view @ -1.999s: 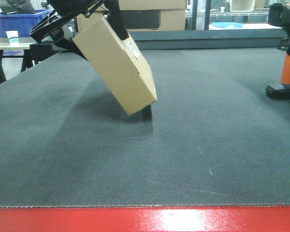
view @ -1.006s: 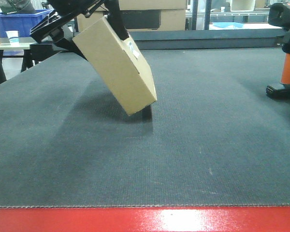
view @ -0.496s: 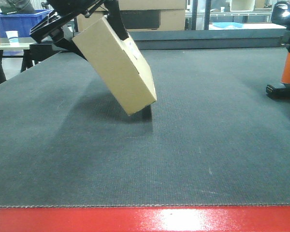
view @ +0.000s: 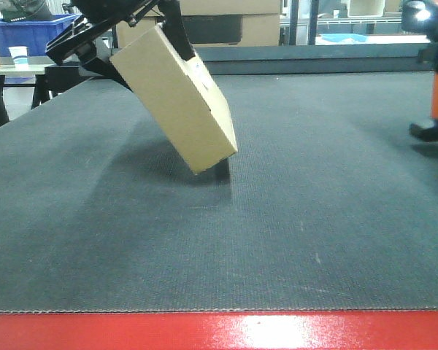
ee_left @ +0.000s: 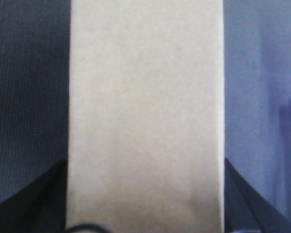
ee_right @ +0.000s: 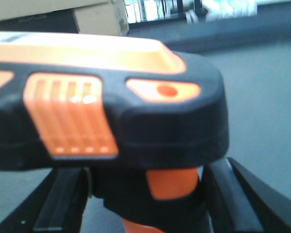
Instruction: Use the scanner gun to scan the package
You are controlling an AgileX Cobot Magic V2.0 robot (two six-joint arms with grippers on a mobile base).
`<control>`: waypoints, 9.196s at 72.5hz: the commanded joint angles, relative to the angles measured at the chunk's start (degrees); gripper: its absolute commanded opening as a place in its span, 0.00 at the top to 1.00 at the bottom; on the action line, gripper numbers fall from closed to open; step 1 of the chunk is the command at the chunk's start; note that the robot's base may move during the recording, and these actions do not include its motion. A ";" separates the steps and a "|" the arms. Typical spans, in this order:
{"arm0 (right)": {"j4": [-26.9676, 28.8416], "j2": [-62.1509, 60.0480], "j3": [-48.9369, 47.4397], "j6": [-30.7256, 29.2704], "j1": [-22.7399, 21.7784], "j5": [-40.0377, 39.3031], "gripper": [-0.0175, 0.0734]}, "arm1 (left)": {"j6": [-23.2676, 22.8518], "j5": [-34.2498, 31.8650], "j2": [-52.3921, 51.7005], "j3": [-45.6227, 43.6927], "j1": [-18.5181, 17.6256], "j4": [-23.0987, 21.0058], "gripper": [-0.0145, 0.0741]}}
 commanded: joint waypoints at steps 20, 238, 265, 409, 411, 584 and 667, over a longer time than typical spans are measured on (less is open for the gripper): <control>-0.02 -5.10 -0.32 -16.04 -0.06 3.39 0.99 | -0.20 -0.77 -0.48 -0.19 -0.35 -0.82 0.96; -4.66 -2.91 12.74 9.81 -0.19 -9.98 0.19 | -0.20 -0.63 -0.48 -0.19 0.13 -0.02 0.96; -6.14 -24.25 19.83 9.81 -0.19 13.86 0.19 | 1.70 10.71 -0.59 -4.17 8.73 16.21 0.96; -7.37 -48.48 19.83 7.94 -0.19 31.24 0.99 | 10.13 14.41 -5.98 -4.40 14.98 23.78 0.24; -7.37 -48.62 19.83 7.94 -0.19 31.27 0.99 | 10.15 14.41 -6.99 -4.40 14.98 23.78 0.24; -15.52 -88.51 32.28 16.00 9.76 49.01 0.98 | 9.29 -28.08 -94.90 68.95 28.59 21.51 0.96; 15.97 -88.51 41.39 -17.20 9.94 40.35 0.98 | 9.29 -28.08 -94.90 68.95 28.59 21.51 0.96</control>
